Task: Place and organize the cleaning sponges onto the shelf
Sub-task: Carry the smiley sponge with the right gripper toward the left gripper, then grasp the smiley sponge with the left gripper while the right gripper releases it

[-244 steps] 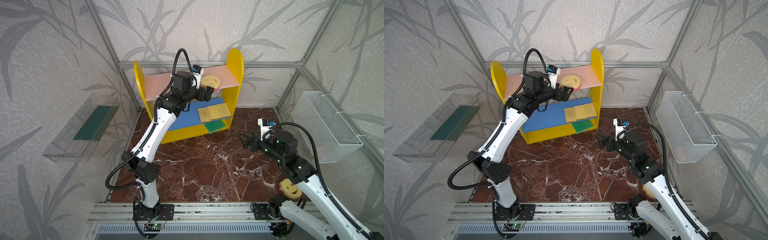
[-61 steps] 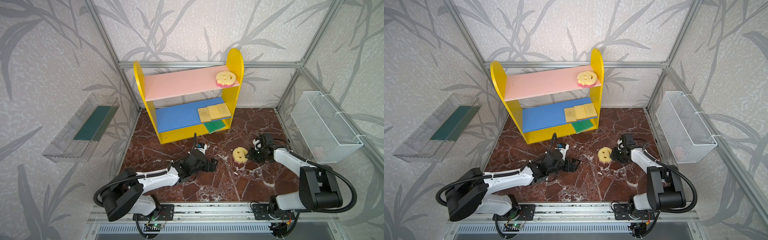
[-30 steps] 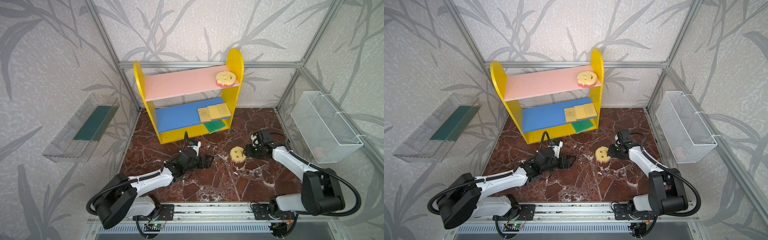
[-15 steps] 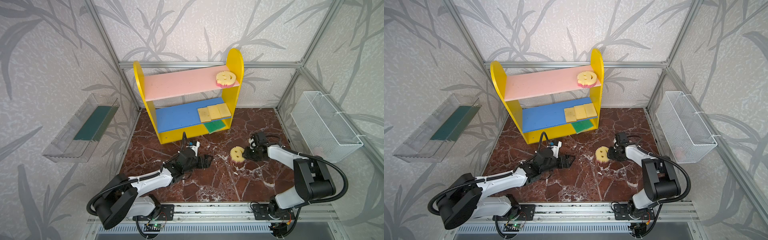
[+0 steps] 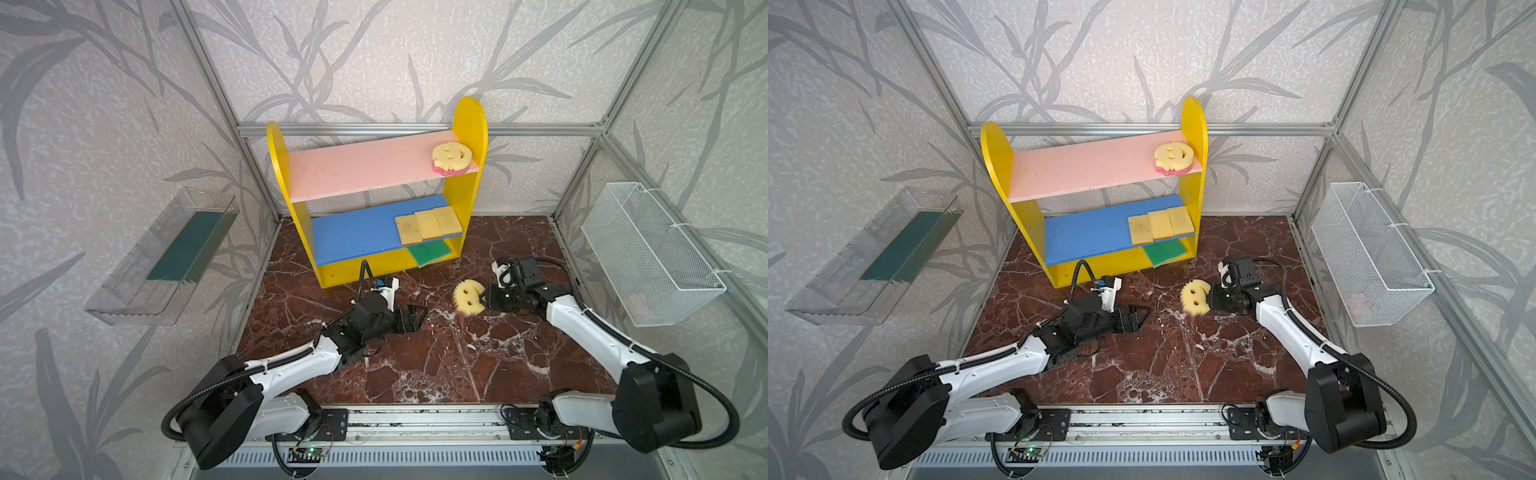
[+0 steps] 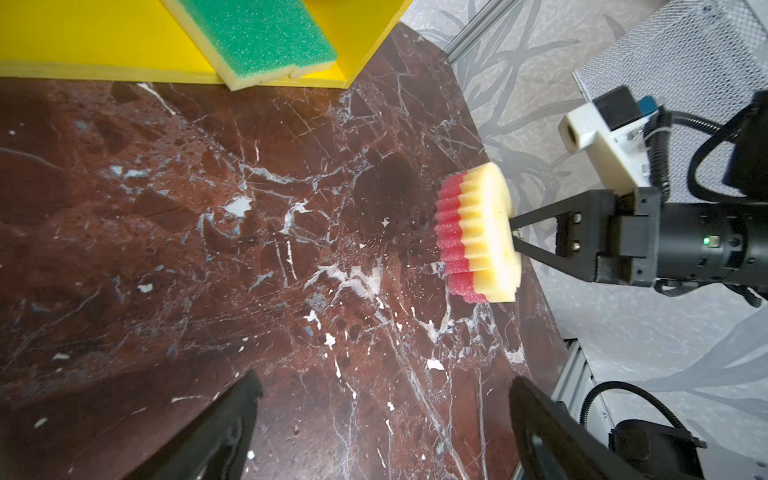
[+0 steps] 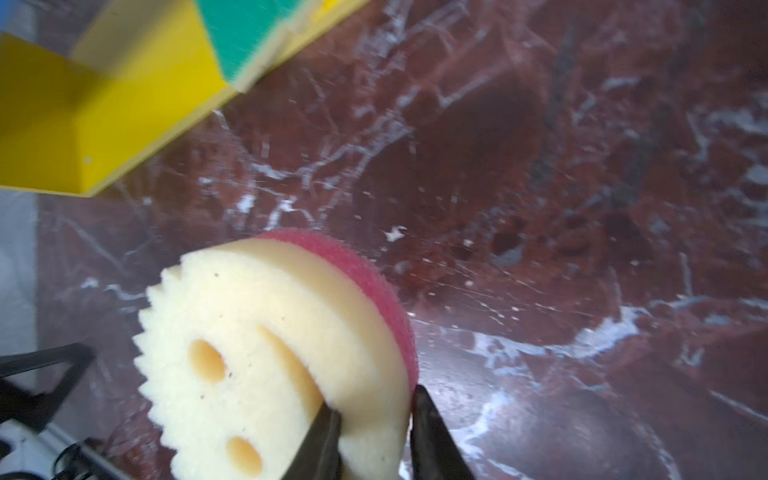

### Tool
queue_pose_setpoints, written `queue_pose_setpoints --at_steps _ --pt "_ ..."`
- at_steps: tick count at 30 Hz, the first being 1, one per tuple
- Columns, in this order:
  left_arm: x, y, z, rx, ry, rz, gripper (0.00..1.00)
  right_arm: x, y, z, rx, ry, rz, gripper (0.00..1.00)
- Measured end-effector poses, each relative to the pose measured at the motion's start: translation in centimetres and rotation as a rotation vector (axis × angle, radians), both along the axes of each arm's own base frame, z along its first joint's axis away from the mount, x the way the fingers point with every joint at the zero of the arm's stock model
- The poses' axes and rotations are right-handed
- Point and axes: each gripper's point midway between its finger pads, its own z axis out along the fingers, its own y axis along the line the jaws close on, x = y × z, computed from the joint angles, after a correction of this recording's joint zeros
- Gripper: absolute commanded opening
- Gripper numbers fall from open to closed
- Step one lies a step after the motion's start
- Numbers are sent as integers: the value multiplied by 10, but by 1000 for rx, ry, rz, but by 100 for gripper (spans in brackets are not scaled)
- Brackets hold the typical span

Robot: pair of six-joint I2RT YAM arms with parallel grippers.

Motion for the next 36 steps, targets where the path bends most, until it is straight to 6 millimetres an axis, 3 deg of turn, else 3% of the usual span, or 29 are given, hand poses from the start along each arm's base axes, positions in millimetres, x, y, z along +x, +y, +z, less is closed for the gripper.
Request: queue_pose_setpoints --at_steps 6,10,17,23,36 --pt "8 -18 34 -87 -68 -43 95 0 38 62 108 -91 119 29" --pt "13 -29 57 -137 -112 -66 95 -5 52 81 135 -109 168 29" --pt "21 -41 87 -197 -170 -90 93 -14 58 81 142 -84 198 29" --pt "28 -49 86 -210 -173 -97 86 -16 59 79 126 -79 198 29" --pt "28 -54 91 -241 -166 -110 85 -9 50 73 49 -105 168 29"
